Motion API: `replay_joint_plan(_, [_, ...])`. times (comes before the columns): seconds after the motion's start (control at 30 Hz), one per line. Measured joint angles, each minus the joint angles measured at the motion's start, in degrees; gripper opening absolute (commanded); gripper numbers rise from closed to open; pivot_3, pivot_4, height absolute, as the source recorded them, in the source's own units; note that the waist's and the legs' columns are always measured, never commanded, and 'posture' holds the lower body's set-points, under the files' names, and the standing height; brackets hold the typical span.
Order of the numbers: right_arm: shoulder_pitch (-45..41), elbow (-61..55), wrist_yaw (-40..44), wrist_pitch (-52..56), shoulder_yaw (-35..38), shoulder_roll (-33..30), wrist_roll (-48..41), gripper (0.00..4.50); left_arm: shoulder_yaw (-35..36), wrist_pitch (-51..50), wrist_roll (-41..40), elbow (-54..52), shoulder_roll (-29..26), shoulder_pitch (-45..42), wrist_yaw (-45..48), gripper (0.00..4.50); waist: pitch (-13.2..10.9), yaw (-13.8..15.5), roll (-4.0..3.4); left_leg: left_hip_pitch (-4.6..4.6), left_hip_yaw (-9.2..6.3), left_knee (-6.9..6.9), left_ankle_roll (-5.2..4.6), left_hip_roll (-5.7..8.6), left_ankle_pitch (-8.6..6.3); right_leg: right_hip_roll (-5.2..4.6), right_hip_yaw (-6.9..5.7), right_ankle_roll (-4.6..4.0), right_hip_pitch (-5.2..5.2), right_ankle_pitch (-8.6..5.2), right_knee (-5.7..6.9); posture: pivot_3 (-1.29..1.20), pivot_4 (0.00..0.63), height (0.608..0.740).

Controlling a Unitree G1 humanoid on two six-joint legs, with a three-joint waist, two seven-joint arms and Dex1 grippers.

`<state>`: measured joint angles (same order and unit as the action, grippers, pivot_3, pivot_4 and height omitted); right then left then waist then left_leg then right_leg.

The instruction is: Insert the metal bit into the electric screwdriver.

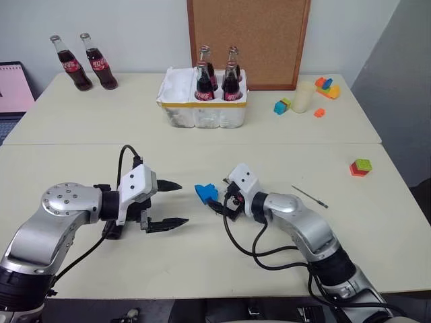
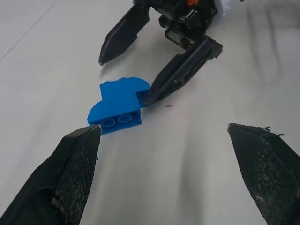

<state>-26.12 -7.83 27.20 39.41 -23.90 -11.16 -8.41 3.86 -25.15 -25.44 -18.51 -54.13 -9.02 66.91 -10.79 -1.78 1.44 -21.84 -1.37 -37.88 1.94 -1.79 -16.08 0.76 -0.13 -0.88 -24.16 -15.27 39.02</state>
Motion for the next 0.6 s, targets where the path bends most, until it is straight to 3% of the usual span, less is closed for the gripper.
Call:
replay_joint_plan(0.17, [-0.07,1.88,0.65,-0.31,0.06,0.15,0.61,4.47,-0.02,0.53,0.23,-0.11,0.25,0.03,-0.12,4.50,0.00,0.07,0.00,-0.03,-0.03,0.00,0.00,-0.02,0.00,-0.01,0.03,0.00,0.00,0.00,-0.02,0.00,0.150,0.740])
replay_joint_plan(0.6, [0.54,1.29,1.57,-0.40,0.09,1.03,0.55,1.08,-0.99,2.33,1.44,0.97,1.67,0.18,-0.11,4.50,0.00,0.07,0.00,-0.02,-0.05,-0.01,0.00,-0.02,0.00,-0.01,-0.06,-0.01,0.01,0.00,0.02,0.00,0.150,0.740])
